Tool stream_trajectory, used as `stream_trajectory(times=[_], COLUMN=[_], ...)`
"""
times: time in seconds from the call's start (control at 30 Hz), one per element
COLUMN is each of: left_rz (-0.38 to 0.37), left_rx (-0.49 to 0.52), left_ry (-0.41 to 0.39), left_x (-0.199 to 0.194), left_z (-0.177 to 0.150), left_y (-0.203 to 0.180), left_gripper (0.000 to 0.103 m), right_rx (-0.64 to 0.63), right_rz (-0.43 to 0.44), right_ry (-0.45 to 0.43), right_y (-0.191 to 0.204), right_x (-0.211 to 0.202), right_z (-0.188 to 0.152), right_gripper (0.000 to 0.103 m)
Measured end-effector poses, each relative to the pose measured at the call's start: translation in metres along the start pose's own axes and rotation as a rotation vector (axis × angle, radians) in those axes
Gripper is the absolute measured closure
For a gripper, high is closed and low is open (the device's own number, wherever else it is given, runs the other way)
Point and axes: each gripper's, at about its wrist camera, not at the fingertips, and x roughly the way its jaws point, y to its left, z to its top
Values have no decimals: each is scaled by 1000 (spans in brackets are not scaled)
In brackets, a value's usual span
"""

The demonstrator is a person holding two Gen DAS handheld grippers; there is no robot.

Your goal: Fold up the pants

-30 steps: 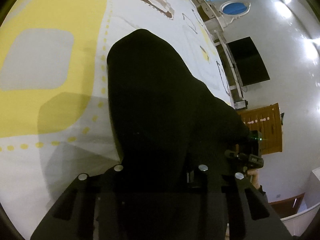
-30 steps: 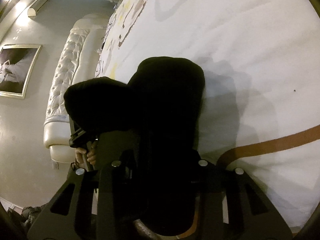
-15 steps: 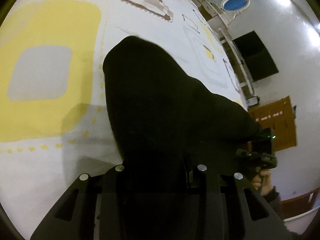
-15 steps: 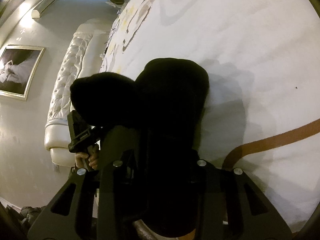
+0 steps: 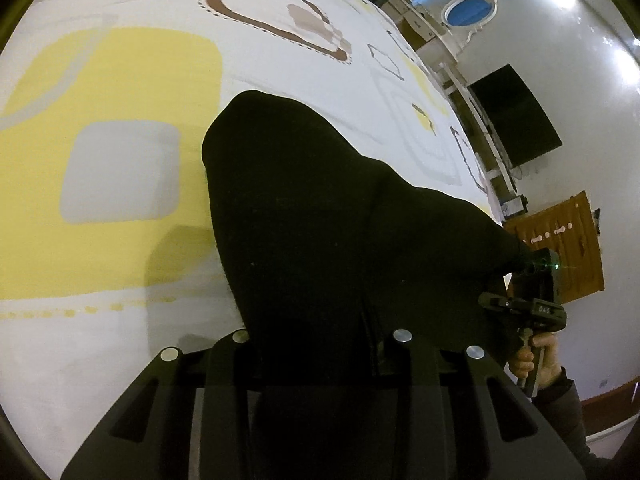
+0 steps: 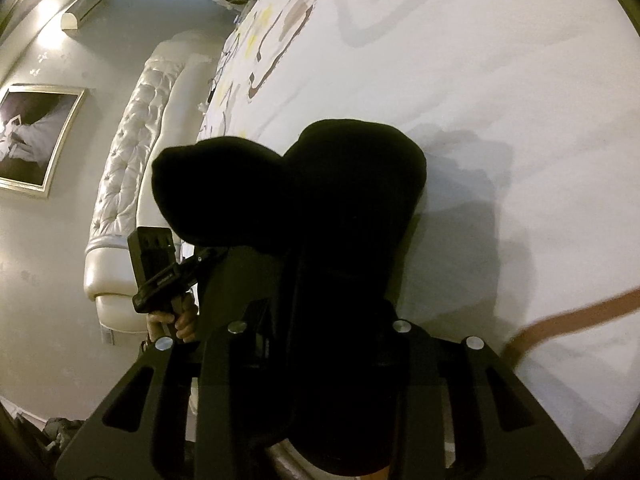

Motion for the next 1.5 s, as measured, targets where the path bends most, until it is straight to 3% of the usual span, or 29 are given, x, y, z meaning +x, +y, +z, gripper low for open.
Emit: stream_trajectory(times=[0.9, 1.5], left_rz=[17, 11], left_rx=[-99, -124], left_ry=[-68, -70], left_x=[-72, -91], left_z=[33, 61], left_y=[102, 144], left_gripper=[72, 70], right_rx=[-37, -24], right_rz=[61, 123], right_ry=[95, 114], right_y=[52, 65], right_x=[101, 138], right_z=[61, 90], right_gripper=[71, 71])
